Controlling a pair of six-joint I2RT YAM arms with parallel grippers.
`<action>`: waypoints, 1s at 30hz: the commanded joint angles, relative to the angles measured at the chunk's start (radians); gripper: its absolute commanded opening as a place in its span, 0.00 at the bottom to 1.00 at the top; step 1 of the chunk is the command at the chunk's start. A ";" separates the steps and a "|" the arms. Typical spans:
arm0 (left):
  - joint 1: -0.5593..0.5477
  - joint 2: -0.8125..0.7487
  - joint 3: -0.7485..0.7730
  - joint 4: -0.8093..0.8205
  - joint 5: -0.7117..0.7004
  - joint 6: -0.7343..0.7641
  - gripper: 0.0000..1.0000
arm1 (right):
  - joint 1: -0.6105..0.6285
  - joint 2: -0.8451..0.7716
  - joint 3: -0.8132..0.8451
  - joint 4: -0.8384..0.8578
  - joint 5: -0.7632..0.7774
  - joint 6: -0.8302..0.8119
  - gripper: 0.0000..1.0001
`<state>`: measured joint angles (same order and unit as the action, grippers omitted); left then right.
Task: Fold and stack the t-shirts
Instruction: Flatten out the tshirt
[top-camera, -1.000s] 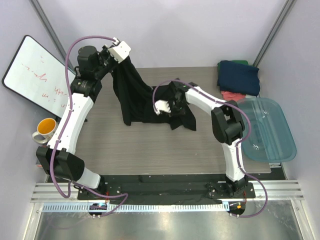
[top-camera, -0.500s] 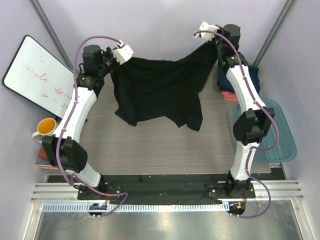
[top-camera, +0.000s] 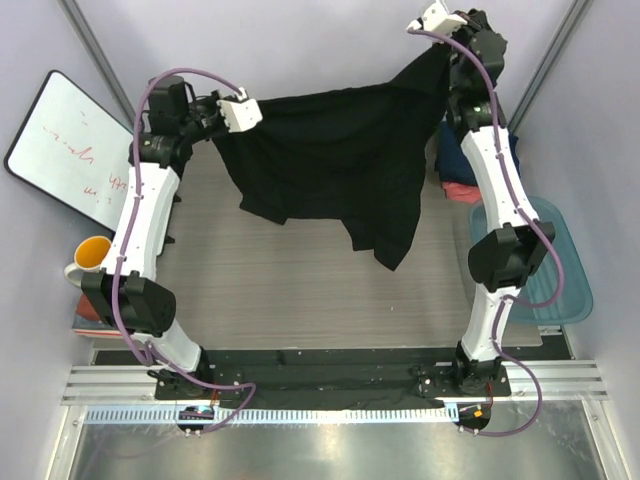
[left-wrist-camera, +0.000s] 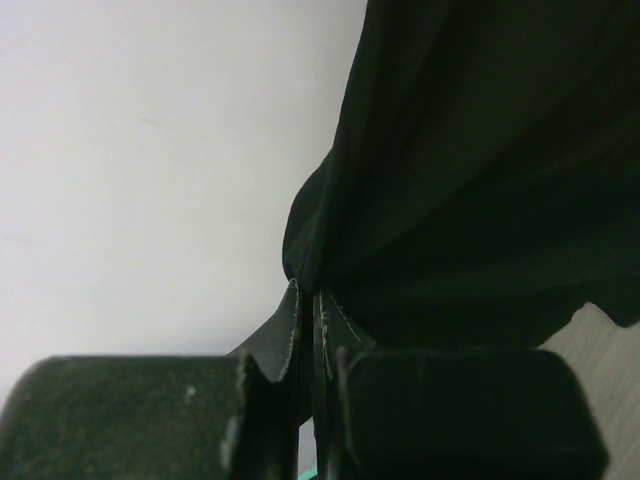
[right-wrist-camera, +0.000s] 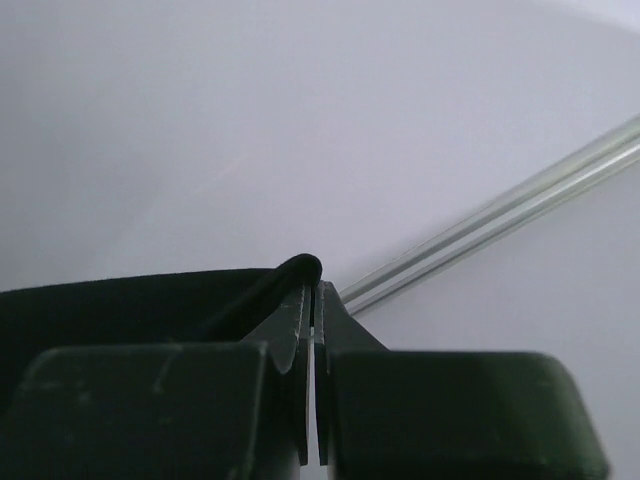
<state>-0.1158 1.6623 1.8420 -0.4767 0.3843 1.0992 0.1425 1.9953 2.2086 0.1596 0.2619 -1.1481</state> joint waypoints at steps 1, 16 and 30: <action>0.013 -0.096 0.034 -0.246 0.149 0.159 0.00 | -0.024 -0.156 0.004 -0.305 -0.166 0.132 0.01; 0.013 -0.489 -0.059 0.034 0.134 0.076 0.00 | -0.035 -0.555 0.028 -0.534 -0.351 0.263 0.01; 0.024 -0.362 -0.052 0.015 0.099 0.304 0.00 | -0.035 -0.537 -0.181 -0.500 -0.445 -0.082 0.01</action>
<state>-0.1070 1.1946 1.7741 -0.4248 0.4965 1.2819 0.1093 1.3014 2.0609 -0.3630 -0.1738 -1.0859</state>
